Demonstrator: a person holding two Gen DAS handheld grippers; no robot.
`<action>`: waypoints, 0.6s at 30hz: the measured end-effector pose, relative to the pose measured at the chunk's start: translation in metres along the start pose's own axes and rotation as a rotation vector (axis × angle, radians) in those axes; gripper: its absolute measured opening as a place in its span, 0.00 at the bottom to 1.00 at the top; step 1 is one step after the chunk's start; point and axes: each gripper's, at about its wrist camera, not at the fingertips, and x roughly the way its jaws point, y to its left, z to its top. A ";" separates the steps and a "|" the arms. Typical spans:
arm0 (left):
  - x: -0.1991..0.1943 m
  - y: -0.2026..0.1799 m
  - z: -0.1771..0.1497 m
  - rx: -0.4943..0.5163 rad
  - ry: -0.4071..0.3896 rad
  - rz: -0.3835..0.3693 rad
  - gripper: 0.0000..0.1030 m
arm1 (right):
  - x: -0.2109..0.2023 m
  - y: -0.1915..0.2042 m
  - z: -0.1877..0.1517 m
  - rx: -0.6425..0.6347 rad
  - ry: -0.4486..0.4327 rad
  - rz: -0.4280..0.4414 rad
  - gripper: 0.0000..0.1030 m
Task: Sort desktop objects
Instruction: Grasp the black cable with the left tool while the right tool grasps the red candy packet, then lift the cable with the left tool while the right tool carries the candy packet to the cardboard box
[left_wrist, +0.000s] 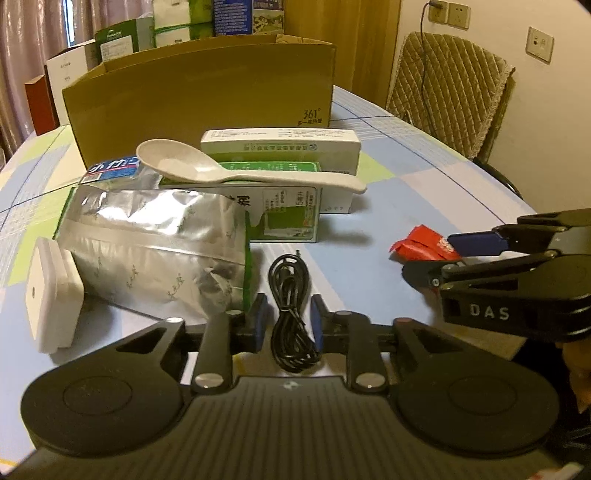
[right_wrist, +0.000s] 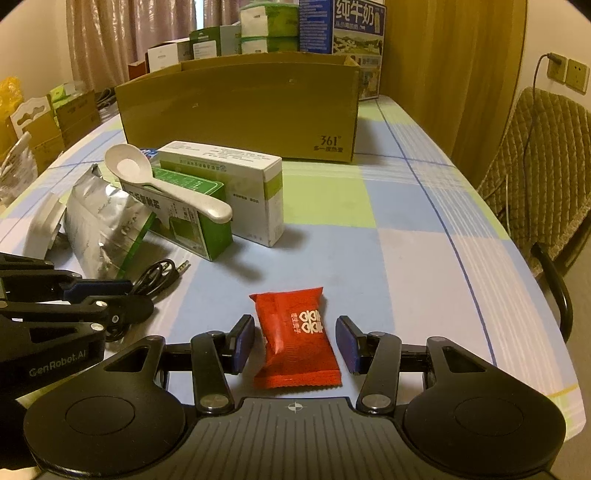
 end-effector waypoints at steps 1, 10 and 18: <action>0.000 0.000 0.000 -0.002 0.001 0.002 0.13 | 0.000 0.001 0.000 -0.003 0.000 -0.001 0.45; -0.006 0.000 -0.005 -0.035 0.008 0.006 0.11 | -0.002 0.008 0.001 -0.040 -0.004 0.003 0.22; -0.017 0.000 -0.008 -0.055 0.009 0.010 0.11 | -0.018 0.008 0.008 -0.021 -0.033 -0.004 0.22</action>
